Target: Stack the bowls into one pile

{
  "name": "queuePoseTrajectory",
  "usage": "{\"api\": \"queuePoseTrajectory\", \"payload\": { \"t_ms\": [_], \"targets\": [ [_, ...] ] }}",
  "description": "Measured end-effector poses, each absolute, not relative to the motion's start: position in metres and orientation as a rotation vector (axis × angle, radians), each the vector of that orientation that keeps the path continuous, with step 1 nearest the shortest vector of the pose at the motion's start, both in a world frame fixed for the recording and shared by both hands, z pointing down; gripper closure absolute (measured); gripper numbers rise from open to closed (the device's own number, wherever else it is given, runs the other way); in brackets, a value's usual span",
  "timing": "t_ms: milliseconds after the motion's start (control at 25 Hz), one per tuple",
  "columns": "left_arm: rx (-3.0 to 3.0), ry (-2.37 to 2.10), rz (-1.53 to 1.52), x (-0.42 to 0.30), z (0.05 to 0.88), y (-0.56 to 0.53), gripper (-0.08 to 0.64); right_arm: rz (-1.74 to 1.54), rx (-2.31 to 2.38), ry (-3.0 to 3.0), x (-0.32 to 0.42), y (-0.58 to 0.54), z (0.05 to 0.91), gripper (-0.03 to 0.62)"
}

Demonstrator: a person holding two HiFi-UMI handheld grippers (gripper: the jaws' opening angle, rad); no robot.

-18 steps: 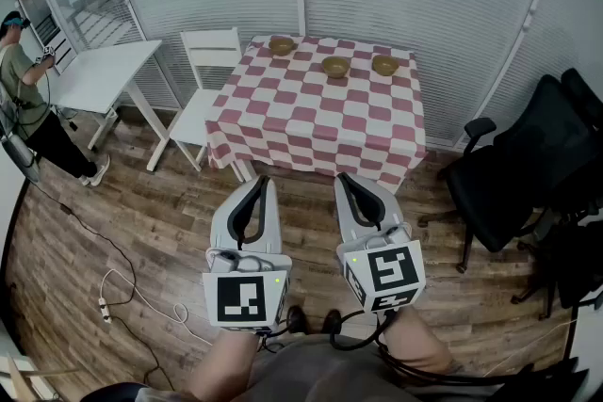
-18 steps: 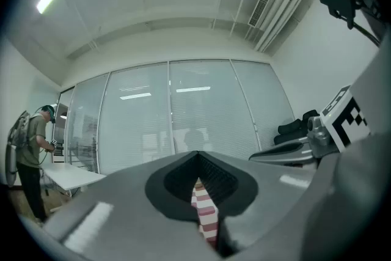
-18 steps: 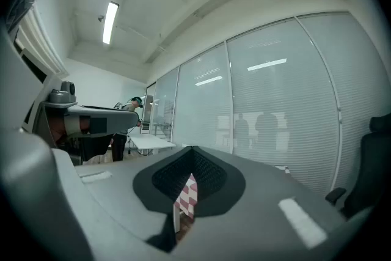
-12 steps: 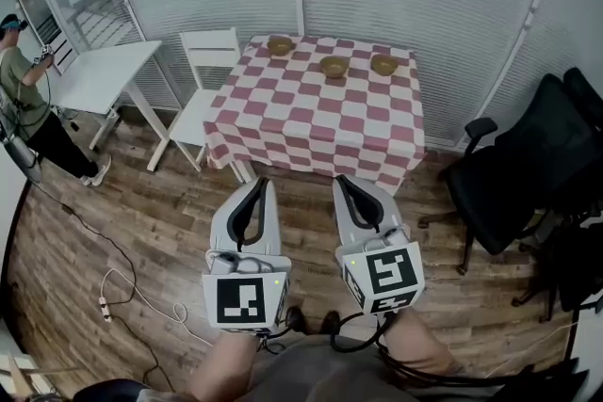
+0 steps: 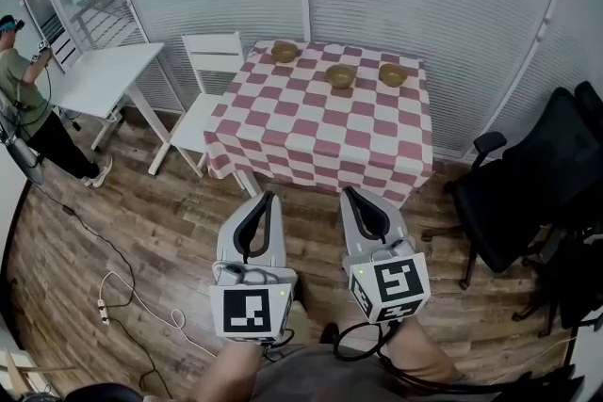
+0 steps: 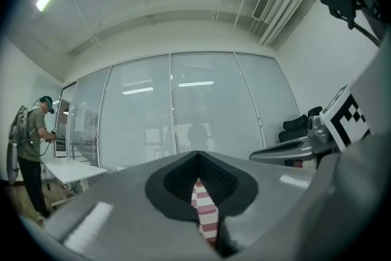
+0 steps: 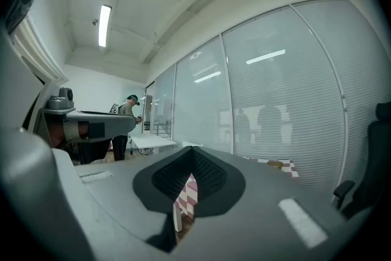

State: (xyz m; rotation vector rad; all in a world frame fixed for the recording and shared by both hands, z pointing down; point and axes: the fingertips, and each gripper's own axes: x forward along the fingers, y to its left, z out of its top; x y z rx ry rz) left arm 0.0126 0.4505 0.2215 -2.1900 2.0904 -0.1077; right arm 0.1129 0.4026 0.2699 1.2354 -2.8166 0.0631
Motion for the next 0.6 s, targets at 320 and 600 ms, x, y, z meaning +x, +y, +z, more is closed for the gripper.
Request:
{"api": "queuePoseTrajectory", "payload": {
  "t_ms": [320,600],
  "targets": [
    [-2.202,2.093,-0.065,-0.040,0.235,0.378,0.560,0.089,1.226,-2.799,0.060,0.332,0.287,0.565],
    [-2.194,2.043,-0.028,-0.095,0.216,0.308,0.560,0.082,1.253,-2.802,0.005,0.259,0.272,0.565]
  ]
}}
